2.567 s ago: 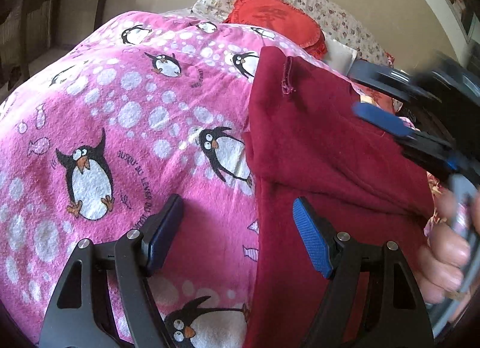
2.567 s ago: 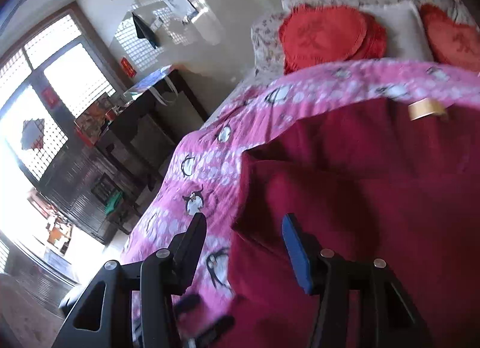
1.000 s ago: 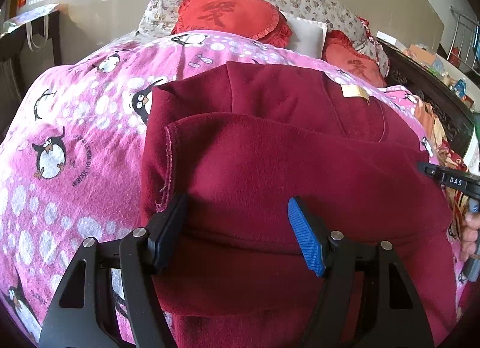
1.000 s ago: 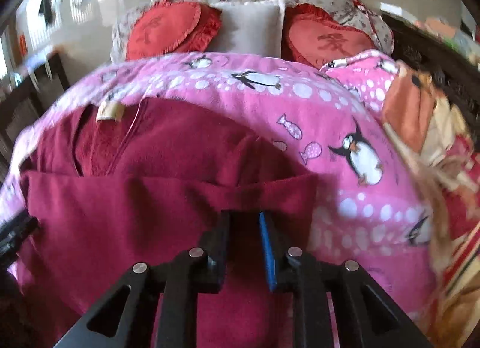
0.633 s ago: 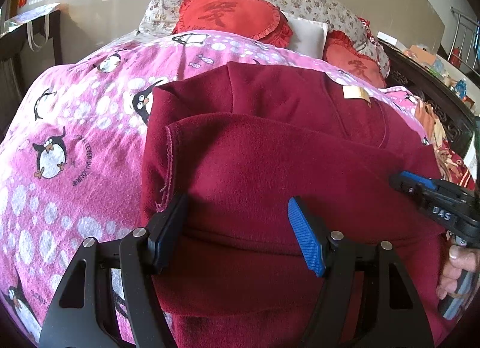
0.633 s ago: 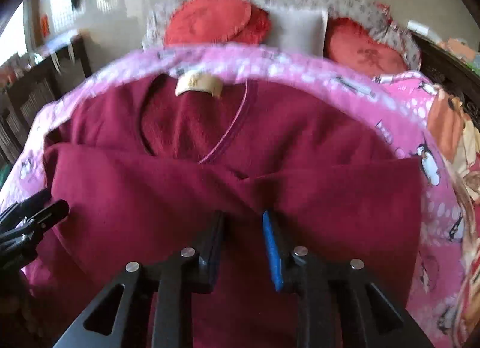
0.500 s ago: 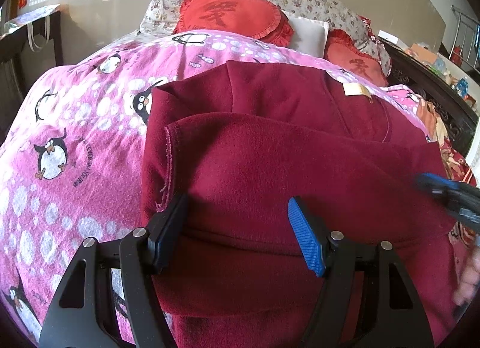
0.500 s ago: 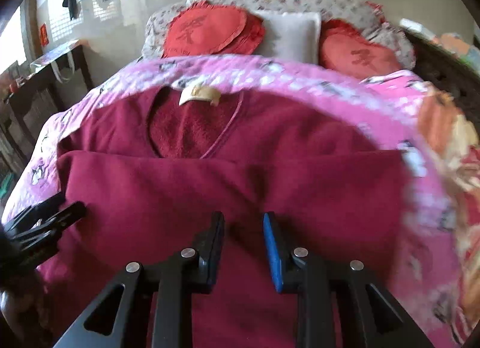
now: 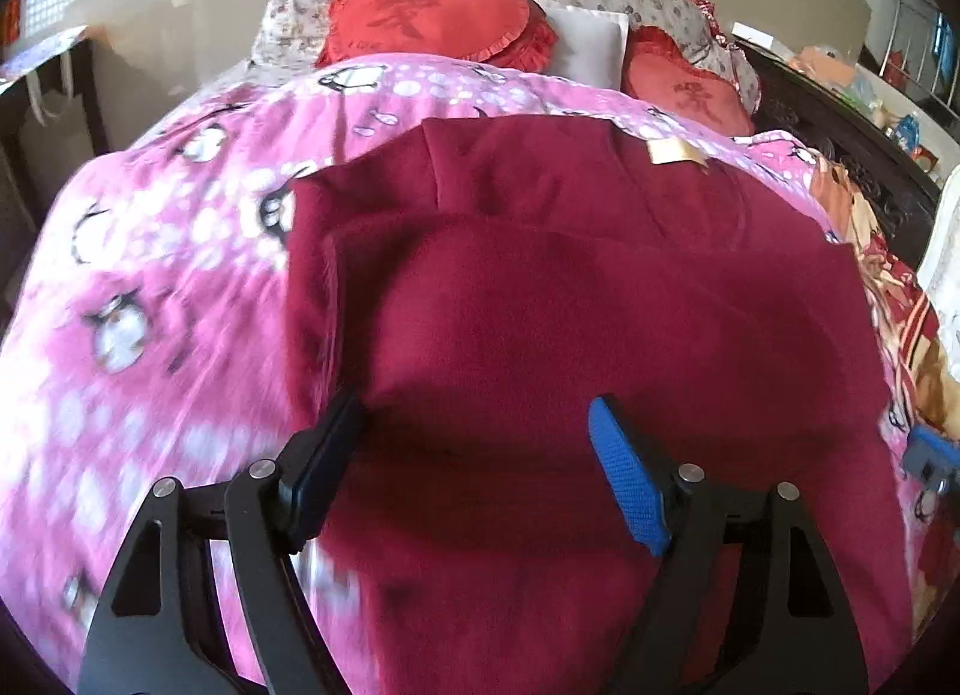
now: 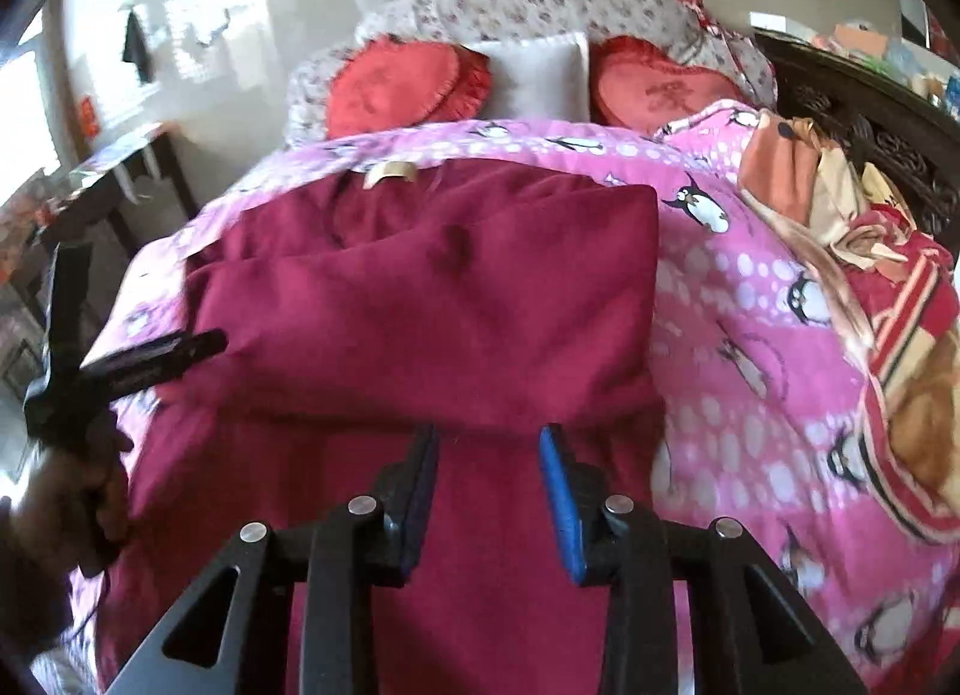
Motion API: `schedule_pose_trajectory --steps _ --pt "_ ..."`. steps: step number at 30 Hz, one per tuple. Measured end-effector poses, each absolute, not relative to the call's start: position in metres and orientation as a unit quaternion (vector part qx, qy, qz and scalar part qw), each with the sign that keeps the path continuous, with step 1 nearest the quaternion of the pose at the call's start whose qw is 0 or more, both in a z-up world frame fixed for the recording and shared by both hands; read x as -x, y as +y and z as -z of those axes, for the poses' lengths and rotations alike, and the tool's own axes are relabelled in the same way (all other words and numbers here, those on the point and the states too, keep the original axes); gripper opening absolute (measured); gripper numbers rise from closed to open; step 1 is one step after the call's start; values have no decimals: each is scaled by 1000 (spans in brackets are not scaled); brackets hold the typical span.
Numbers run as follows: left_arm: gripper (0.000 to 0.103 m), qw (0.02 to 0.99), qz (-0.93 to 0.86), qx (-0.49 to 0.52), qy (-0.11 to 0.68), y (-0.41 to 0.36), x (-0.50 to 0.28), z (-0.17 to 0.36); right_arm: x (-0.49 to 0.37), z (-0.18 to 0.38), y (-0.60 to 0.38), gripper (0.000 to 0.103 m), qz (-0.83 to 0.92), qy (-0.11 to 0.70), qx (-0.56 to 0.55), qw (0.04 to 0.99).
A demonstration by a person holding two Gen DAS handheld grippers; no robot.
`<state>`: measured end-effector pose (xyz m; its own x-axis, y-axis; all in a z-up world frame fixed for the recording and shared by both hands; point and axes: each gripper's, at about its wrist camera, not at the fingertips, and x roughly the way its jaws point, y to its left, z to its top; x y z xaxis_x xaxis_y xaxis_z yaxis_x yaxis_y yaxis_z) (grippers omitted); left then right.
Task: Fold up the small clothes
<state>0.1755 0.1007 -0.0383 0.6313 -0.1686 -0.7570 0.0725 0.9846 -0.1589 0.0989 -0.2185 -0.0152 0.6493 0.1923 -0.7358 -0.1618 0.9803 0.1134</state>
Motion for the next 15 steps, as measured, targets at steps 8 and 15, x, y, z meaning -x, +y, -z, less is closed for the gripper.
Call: schedule_pose_trajectory --steps 8,15 --pt "90 892 69 1 447 49 -105 64 -59 65 -190 56 -122 448 17 885" --pt "102 886 68 6 459 43 -115 68 -58 68 -185 75 -142 456 23 878"
